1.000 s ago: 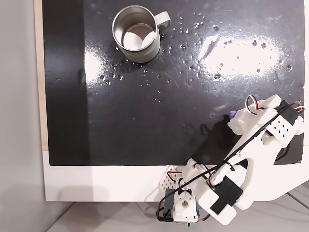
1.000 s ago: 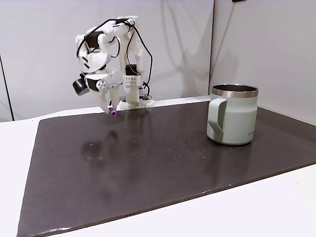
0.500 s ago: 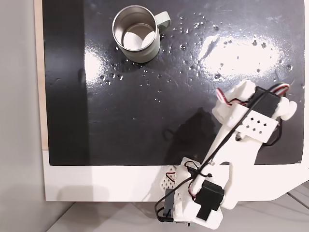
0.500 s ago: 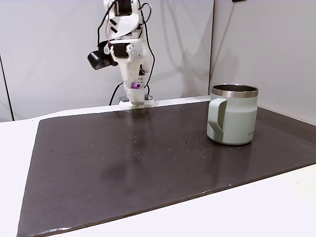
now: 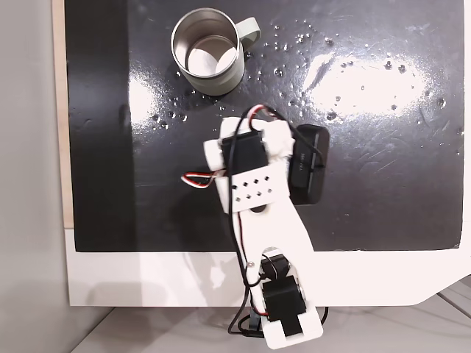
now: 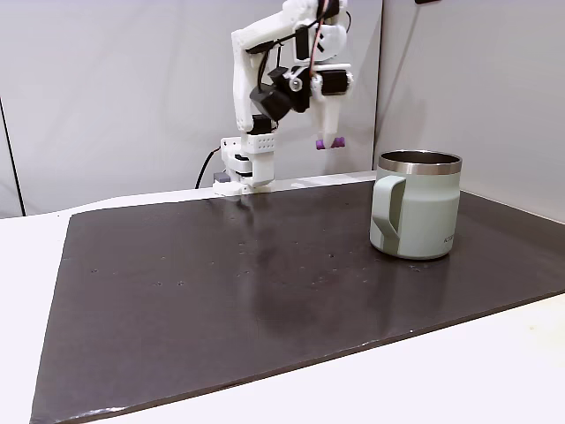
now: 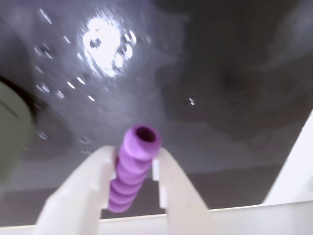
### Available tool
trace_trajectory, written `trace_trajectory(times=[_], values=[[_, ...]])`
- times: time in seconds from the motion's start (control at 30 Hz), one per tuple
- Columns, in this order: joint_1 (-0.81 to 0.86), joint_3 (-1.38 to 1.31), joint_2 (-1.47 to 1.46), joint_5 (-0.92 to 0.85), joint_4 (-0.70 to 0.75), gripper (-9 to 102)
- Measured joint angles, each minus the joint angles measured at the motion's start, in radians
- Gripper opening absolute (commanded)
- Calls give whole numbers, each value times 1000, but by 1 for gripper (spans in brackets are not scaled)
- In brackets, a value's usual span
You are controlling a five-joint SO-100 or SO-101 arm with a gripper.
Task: Grasp a pengrip and put it in the cup.
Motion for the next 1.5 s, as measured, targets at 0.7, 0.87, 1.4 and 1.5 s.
trace_trajectory(times=[0.7,0.87,1.4,1.5], values=[[-144,-698,-419,-58,-20,0],[-144,-888,-492,-61,-23,0],[-14,-1146,-660,-69,-150,0],[23,-1146,-689,-69,-153,0]])
